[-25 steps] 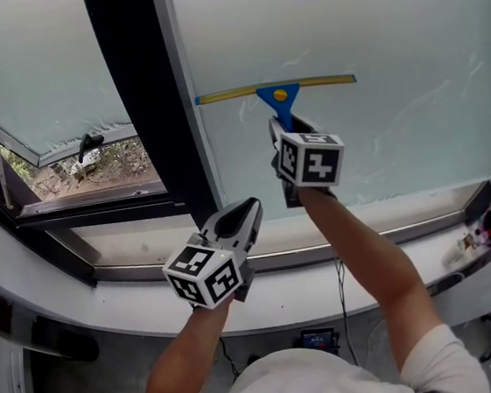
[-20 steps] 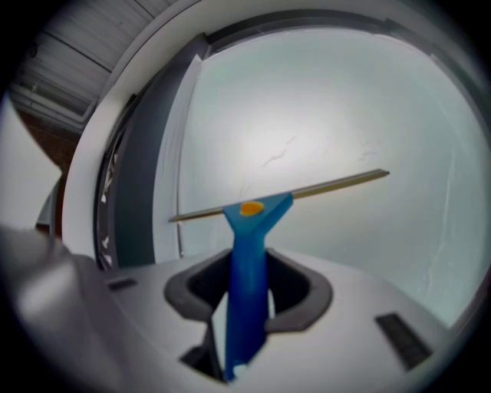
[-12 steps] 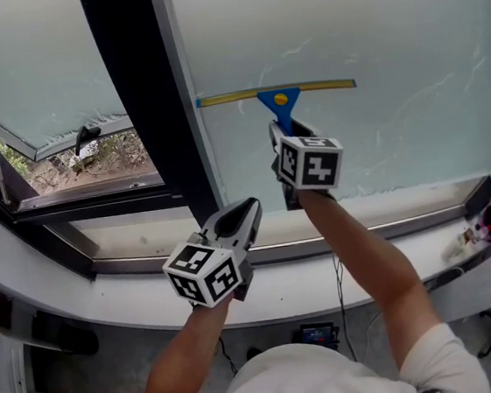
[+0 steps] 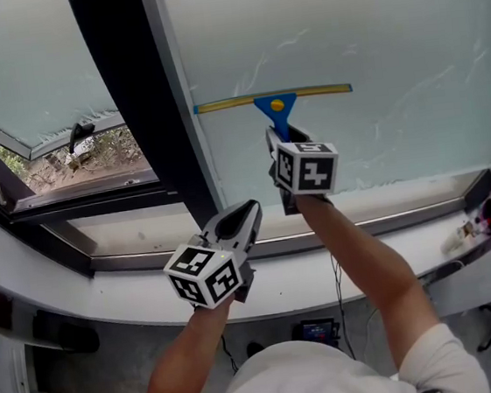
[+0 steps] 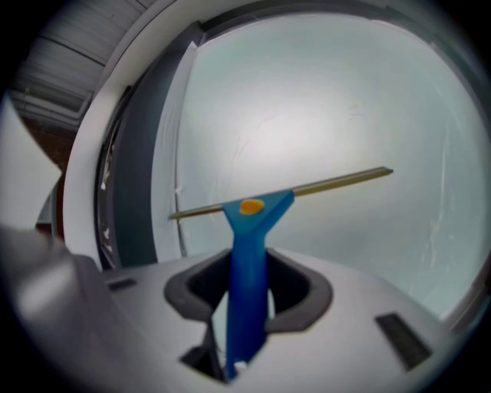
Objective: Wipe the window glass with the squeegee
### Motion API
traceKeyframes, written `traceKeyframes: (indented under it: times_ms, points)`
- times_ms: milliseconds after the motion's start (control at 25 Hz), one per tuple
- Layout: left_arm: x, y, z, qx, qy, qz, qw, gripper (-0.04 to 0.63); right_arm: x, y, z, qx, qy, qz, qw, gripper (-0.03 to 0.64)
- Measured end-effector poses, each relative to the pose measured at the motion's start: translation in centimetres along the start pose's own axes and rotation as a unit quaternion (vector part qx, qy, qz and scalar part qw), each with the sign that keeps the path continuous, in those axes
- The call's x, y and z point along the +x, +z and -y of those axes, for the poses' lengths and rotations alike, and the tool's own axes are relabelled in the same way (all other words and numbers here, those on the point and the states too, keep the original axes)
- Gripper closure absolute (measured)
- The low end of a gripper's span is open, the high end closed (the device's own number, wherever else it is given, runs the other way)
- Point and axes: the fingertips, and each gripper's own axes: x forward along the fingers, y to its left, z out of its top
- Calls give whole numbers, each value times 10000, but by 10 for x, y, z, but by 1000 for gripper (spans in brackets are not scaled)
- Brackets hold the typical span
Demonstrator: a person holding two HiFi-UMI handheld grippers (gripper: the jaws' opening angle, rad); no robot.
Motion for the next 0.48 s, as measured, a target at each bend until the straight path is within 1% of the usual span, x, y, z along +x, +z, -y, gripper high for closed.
traceKeyframes:
  times_ms: [480]
  points:
    - [2,-20,-9,-155,54,-174,9997,555,8,-41,8,53,-52,-369,9993,468]
